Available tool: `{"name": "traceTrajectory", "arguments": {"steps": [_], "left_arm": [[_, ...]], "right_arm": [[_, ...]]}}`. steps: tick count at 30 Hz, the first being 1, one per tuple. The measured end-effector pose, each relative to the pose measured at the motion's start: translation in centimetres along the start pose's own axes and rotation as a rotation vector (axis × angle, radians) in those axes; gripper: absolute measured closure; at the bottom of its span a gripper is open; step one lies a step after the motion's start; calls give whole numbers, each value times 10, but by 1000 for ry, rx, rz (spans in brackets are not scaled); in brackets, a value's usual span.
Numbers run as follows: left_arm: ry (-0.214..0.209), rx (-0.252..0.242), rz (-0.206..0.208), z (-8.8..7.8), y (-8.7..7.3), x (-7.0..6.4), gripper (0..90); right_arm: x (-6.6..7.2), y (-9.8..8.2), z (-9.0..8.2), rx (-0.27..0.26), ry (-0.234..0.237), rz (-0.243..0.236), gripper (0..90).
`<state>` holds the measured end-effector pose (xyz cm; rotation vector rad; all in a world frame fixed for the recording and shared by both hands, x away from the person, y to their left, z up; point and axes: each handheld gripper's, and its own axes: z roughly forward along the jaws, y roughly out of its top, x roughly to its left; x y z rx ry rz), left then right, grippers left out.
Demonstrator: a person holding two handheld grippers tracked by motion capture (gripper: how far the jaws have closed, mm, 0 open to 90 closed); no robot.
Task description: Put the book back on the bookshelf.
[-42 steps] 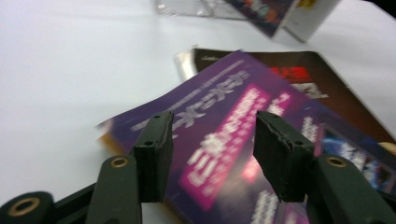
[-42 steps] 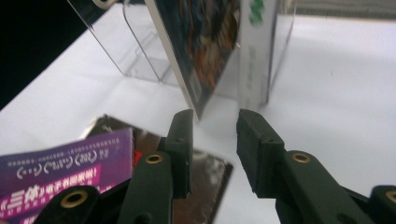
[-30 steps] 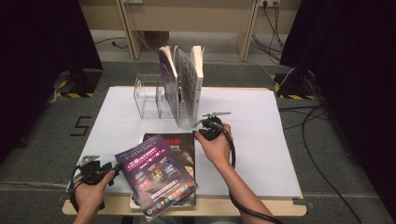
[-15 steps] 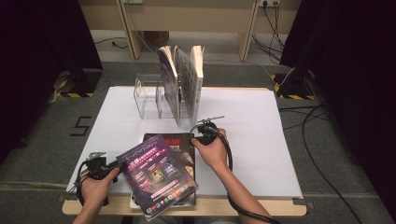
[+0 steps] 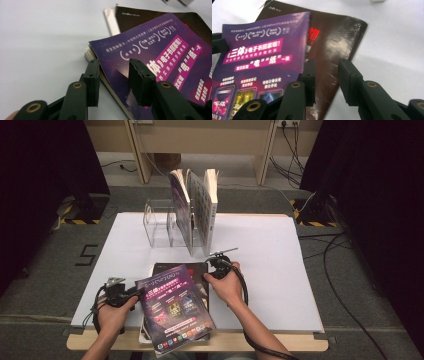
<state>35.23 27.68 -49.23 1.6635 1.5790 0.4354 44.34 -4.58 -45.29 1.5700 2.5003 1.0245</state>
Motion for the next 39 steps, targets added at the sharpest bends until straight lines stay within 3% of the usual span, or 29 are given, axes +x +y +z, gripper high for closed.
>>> {"name": "traceTrajectory", "arguments": {"steps": [9, 19, 23, 26, 30, 39], "left_arm": [[-24, 18, 60, 13, 5, -23, 598], [-74, 32, 99, 24, 6, -44, 581], [-92, 30, 95, 18, 6, -45, 558], [-72, 22, 125, 11, 5, -45, 545], [-72, 28, 129, 4, 1, -43, 541], [-83, 47, 125, 10, -5, -45, 585]], "right_arm": [[-3, -6, 1, 33, 12, 19, 660], [-12, -13, 1, 56, 14, 52, 626], [-14, -15, 0, 66, 18, 64, 616], [-15, -15, 1, 71, 23, 66, 611], [-16, -17, 1, 75, 29, 67, 604], [-16, -17, 4, 87, 35, 84, 597]]}}
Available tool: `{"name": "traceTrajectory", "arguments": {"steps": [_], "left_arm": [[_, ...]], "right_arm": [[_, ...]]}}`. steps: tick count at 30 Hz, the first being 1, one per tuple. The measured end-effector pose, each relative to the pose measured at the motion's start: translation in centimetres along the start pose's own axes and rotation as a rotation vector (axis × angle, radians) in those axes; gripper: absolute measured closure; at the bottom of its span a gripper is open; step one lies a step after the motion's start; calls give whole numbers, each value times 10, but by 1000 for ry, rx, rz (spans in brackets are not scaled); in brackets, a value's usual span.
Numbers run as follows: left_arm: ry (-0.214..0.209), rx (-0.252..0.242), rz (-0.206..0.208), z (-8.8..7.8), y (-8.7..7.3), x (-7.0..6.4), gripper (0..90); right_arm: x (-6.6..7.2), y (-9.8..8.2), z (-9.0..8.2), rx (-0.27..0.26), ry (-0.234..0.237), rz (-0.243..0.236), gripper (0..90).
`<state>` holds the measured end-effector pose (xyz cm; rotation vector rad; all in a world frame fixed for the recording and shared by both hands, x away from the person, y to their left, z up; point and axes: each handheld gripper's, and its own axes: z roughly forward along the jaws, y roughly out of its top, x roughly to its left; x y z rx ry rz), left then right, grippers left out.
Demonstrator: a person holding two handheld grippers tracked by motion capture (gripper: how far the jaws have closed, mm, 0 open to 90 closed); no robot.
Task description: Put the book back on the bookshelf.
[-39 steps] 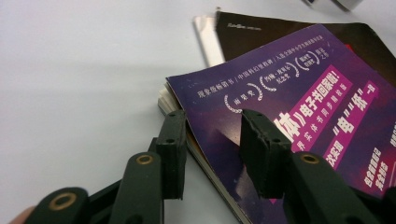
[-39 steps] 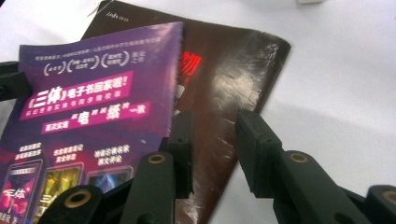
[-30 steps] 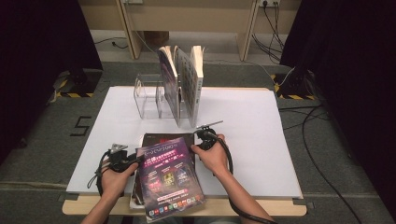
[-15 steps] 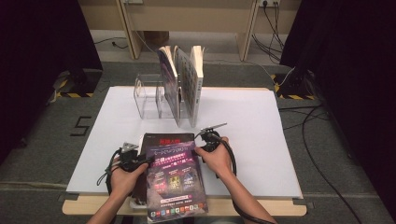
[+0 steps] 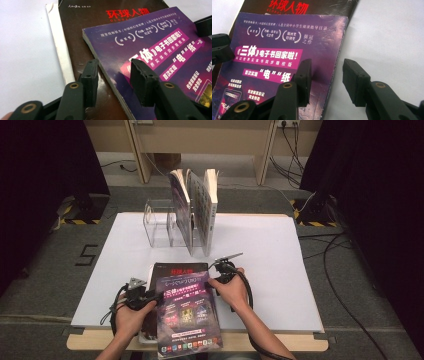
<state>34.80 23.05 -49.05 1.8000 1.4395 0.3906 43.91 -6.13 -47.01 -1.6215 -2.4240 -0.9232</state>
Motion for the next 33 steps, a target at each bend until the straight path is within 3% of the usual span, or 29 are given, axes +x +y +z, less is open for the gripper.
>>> {"name": "traceTrajectory", "arguments": {"steps": [16, 21, 24, 33], "left_arm": [[-8, 17, -9, 1, 2, -1, 629], [-8, 30, -17, 2, 5, -1, 635], [-1, 33, -10, 3, 7, -2, 642], [6, 29, 2, 6, 9, -3, 647]], "right_arm": [[6, 2, 4, 2, -9, -6, 592], [4, 2, 4, 0, -4, 31, 629], [4, 2, 3, -3, -14, 27, 637], [1, 1, -2, 44, 3, 37, 633]]}}
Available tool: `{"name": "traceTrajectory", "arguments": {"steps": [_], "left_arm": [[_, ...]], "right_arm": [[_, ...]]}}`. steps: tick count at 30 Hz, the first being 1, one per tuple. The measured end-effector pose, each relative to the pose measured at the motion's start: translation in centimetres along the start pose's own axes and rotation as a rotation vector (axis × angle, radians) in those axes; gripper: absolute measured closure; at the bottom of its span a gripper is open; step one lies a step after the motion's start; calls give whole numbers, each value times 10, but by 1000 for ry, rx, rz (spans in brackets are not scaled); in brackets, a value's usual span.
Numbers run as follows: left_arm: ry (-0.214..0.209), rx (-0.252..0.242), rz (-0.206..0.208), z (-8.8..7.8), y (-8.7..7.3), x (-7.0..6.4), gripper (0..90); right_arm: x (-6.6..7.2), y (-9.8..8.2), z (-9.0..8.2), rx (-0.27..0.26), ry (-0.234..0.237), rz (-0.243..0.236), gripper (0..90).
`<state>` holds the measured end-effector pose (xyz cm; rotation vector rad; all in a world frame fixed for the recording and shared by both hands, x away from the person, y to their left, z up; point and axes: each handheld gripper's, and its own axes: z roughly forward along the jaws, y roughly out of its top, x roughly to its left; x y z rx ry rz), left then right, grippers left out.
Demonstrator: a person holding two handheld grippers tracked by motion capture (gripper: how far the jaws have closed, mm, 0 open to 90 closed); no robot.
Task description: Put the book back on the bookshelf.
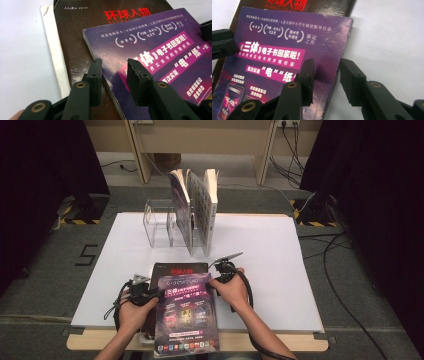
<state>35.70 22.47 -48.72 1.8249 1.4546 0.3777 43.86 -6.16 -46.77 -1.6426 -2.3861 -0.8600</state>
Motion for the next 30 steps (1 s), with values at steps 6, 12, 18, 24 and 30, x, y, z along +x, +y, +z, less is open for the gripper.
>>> {"name": "traceTrajectory", "arguments": {"steps": [6, 12, 18, 24, 30], "left_arm": [[-1, -9, -1, 0, -1, 0, 646], [-12, -17, -17, 0, -3, 2, 647], [-7, -26, -18, 0, -4, 1, 650], [-7, -29, -19, 0, -5, 1, 651], [-2, -29, -13, 0, -5, 1, 652]], "right_arm": [[-2, 3, 2, 2, 9, 16, 607], [-5, 5, 3, -3, 35, 51, 601], [-4, 4, 3, -10, 18, 62, 639], [-7, 2, 2, -22, 37, 104, 676], [-4, 2, -7, -49, 51, 107, 720]]}}
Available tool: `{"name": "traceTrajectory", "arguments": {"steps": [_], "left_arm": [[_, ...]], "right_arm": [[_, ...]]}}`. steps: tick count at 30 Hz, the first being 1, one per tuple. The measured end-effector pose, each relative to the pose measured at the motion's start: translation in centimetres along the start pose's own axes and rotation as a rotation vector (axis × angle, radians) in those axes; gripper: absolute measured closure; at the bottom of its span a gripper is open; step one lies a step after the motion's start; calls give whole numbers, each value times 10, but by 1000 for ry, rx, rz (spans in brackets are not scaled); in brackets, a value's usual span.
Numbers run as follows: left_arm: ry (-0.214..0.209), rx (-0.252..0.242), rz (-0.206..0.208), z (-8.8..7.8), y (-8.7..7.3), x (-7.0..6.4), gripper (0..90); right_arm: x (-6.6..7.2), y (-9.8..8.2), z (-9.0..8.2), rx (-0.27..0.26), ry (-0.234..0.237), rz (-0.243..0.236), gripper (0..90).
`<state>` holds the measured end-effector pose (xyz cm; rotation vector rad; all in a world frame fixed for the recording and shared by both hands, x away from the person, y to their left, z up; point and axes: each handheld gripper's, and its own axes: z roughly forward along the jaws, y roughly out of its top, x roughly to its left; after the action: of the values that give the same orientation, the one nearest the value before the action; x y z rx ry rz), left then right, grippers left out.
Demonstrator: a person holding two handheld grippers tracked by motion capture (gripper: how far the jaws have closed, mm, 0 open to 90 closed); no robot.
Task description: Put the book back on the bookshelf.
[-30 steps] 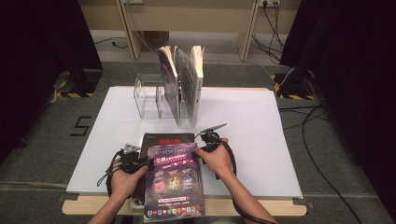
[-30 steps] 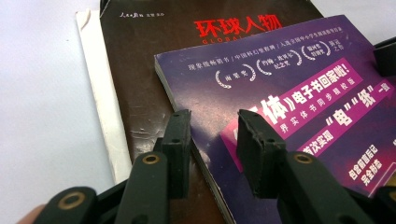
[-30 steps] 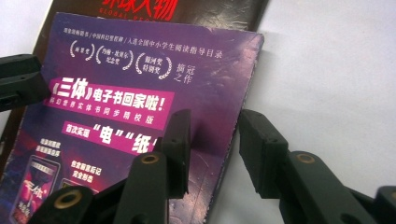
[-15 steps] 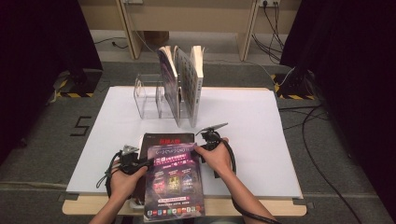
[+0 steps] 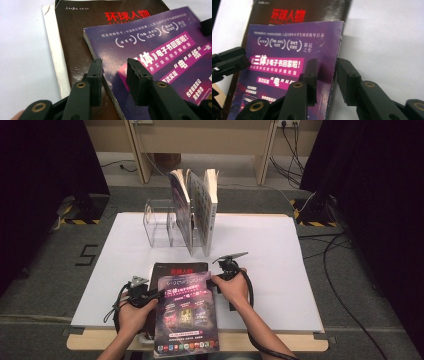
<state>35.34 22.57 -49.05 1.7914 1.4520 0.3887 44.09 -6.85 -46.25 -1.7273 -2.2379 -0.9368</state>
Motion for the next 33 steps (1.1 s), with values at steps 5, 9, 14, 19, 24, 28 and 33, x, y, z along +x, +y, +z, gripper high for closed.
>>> {"name": "traceTrajectory", "arguments": {"steps": [5, 9, 14, 19, 24, 28, 33], "left_arm": [[1, -1, 1, 0, 0, 0, 653], [3, -3, 1, 0, 0, -1, 653], [3, -2, 1, 0, 0, -1, 653], [14, -4, 3, -1, 0, 0, 656], [11, -10, -3, -2, -1, 1, 657], [11, -8, -1, -2, -1, 1, 657], [12, -11, -2, -2, -2, 1, 657]], "right_arm": [[3, 0, -8, -22, 24, -3, 741], [2, 0, -9, -32, 38, 5, 750], [4, 0, -13, -38, 55, 14, 755], [7, 0, -18, -37, 188, 45, 779], [27, -1, -13, -29, 109, -40, 762], [31, 0, -11, -17, 93, -63, 782], [29, 1, -10, -4, 91, -60, 805]]}}
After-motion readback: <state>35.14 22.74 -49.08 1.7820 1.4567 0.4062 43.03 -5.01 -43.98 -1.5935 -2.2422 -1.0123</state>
